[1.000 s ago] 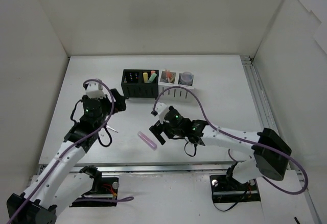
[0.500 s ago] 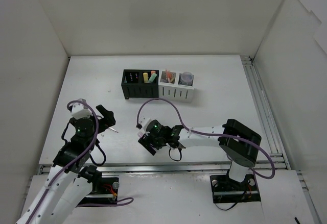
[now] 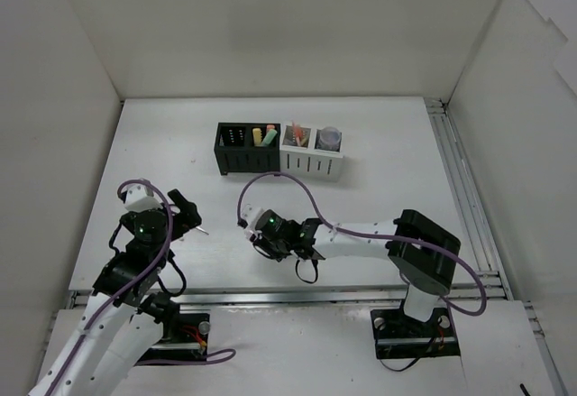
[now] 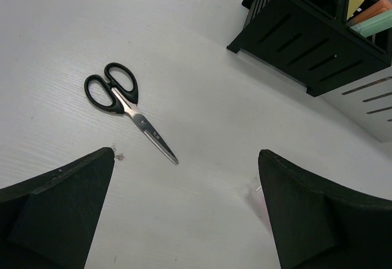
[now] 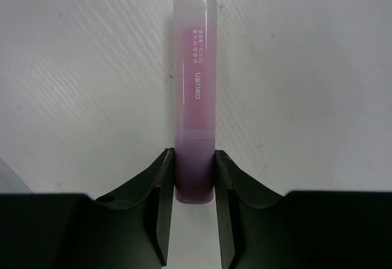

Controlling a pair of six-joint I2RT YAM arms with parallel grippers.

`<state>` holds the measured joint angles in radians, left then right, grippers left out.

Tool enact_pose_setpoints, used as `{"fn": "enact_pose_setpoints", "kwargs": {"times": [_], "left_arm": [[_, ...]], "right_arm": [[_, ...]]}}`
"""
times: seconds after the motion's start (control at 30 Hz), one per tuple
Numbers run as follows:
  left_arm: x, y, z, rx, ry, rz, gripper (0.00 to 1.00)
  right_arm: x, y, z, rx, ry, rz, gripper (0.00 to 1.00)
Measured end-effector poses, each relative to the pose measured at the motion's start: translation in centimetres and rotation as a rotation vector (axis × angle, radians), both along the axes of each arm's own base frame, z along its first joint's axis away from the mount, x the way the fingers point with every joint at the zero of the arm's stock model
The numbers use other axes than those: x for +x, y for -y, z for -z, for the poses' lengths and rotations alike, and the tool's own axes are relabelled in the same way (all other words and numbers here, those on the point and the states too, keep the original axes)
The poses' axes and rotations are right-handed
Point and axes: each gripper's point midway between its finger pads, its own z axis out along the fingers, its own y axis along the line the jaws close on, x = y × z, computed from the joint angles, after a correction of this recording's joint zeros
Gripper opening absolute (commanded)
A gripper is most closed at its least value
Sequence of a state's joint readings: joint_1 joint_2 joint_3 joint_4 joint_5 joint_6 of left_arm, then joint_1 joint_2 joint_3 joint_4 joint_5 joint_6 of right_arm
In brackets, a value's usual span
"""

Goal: Sort the stationery into containers
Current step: Pick up the pen from the center of the board, then place the pen in the storage box.

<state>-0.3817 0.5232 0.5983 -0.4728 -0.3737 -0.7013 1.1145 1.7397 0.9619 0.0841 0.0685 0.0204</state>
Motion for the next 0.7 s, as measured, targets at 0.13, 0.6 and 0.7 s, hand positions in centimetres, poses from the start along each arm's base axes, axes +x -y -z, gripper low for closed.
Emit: {"fn": "enact_pose_setpoints", "kwargs": {"times": [0.13,0.6,0.7], "left_arm": [[-0.1,0.1,0.0,0.004,-0.003,0.015,0.99],[-0.6,-0.6,0.9,0.047,-0.070,-0.013,0.99],[-0.8,-0.9,0.4,0.049,-0.073,-0.029,0.99]], "right_arm": [[1.7,-0.4,-4.9,-0.025,0.156,-0.142,0.00],[14.5,4.1,-23.4,-0.474,0.860,-0.440,0.00],[17.6,5.4,-23.3,-0.657,0.885,-0.522,0.00]]}}
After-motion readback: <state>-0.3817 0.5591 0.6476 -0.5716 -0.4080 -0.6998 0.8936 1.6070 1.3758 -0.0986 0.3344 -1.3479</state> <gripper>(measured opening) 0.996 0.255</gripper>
